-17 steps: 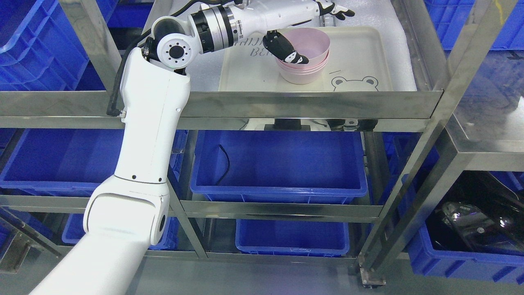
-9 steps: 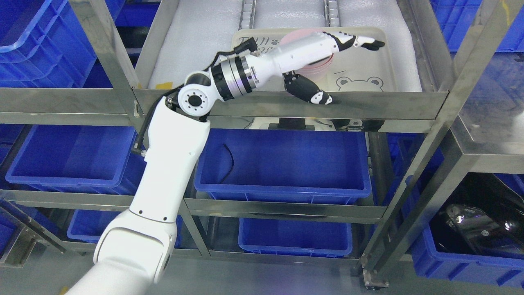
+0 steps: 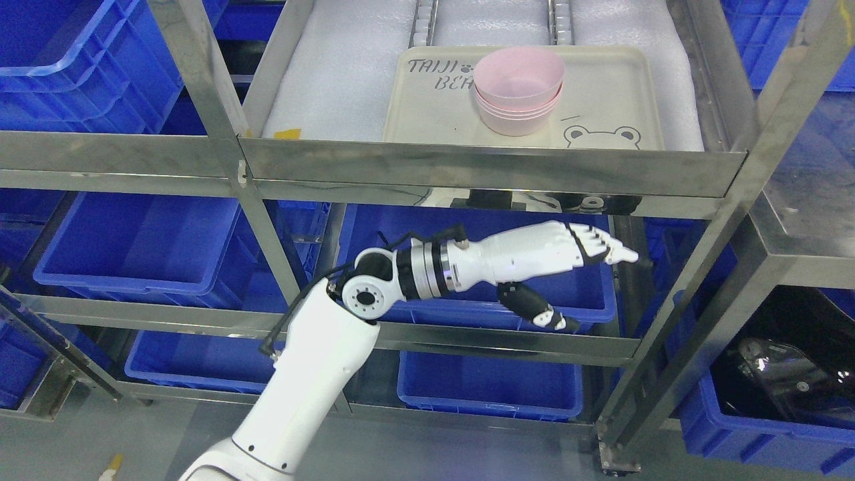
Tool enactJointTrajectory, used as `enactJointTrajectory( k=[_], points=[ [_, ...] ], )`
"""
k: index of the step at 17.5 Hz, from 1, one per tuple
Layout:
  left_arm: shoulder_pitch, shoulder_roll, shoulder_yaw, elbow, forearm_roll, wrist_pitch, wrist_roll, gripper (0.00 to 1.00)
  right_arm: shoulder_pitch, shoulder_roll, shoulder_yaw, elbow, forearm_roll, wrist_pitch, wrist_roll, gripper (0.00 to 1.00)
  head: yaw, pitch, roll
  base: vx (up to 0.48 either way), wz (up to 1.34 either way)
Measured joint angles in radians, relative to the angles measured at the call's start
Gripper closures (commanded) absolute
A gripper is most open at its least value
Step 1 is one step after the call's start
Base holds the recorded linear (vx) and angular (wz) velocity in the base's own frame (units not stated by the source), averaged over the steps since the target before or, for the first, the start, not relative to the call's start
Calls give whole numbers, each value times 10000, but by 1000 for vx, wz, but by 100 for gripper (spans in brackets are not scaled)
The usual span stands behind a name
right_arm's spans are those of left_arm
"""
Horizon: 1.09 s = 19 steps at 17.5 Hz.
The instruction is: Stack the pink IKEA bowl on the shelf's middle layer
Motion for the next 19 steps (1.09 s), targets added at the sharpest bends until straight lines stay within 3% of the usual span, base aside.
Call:
enactJointTrajectory(
  k=[3,5,13,19],
  points=[
    [1010,-7,-22,299,-111,-185,268,13,0,0,0,0,-1,-2,0,0,0,0,0,-76,-70],
    [1526,-12,171,692,45,-208,1402,12,0,0,0,0,-1,-2,0,0,0,0,0,-85,0],
    [2199,-20,1018,2206,1953,2409,5844,12,0,0,0,0,0,-2,0,0,0,0,0,-37,0],
    [2051,-24,1359,2850,3014,3260,6869,12,-1,0,0,0,0,-2,0,0,0,0,0,7,0]
  ],
)
